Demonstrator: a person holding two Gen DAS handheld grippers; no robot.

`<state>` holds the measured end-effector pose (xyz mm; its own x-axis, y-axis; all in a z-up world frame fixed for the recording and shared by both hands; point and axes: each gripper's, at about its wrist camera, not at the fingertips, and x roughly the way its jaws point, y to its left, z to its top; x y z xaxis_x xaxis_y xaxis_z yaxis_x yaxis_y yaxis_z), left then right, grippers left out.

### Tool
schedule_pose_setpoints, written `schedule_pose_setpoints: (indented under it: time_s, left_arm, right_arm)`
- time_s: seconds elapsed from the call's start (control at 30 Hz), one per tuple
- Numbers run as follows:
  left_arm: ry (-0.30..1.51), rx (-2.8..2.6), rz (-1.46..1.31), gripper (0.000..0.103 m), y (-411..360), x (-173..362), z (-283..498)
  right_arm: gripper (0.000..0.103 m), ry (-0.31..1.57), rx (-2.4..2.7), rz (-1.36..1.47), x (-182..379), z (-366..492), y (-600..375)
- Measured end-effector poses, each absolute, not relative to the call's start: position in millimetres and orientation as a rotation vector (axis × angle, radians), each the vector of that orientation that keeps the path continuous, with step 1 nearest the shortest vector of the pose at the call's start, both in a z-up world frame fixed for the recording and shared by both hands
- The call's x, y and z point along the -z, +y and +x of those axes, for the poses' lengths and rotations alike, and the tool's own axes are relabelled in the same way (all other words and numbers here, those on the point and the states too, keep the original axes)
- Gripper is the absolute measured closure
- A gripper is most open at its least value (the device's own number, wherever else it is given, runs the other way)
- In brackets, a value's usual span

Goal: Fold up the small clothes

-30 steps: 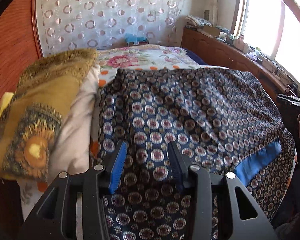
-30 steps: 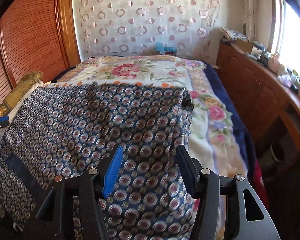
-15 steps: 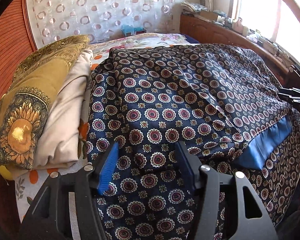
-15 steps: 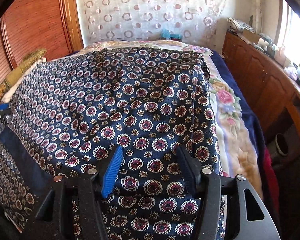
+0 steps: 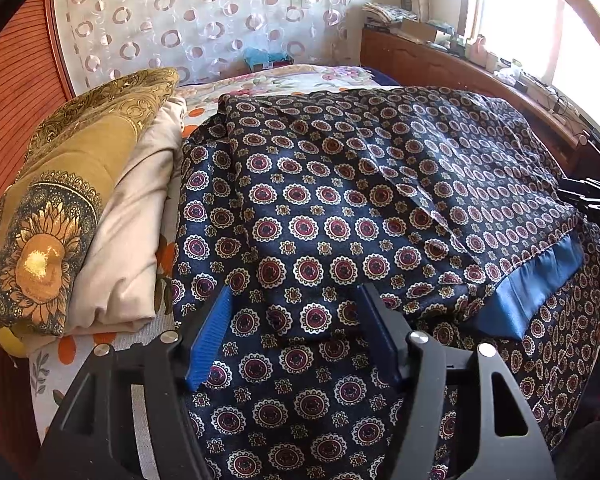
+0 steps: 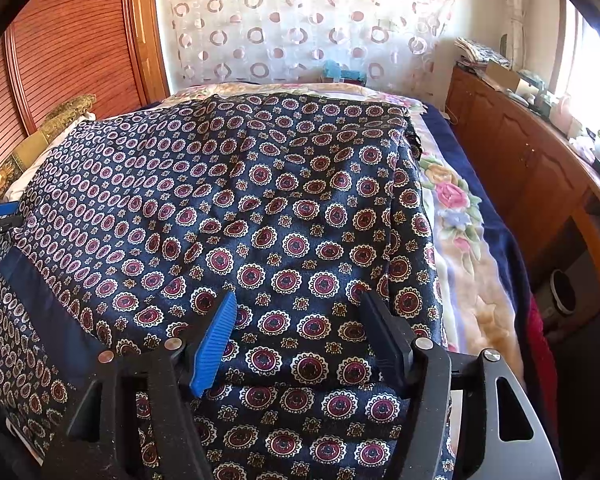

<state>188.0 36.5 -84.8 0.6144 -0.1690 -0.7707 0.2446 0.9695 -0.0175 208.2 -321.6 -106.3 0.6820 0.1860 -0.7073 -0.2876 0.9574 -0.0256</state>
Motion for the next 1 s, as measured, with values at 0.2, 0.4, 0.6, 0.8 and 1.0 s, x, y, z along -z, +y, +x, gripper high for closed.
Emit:
schedule_pose_setpoints:
  time_s: [0.2, 0.4, 0.6, 0.8, 1.0]
  left_arm:
    - [0.885, 0.278, 0.076, 0.058, 36, 82, 186]
    - [0.899, 0.293, 0.06, 0.058, 38, 82, 190]
    - [0.89, 0.271, 0.089, 0.073, 34, 82, 190]
    - [0.887, 0.278, 0.078, 0.083, 35, 82, 190]
    - [0.882, 0.277, 0.071, 0.083, 35, 82, 190]
  right_arm:
    - [0.037, 0.721, -0.245, -0.012, 94, 198, -346]
    - [0.046, 0.749, -0.213, 0.033, 97, 190, -374]
    - [0.058, 0.77, -0.208, -0.007, 98, 192, -372]
    - [0.06, 0.758, -0.198, -0.047, 94, 190, -366]
    - [0.06, 0.718, -0.242, -0.044, 86, 164, -362]
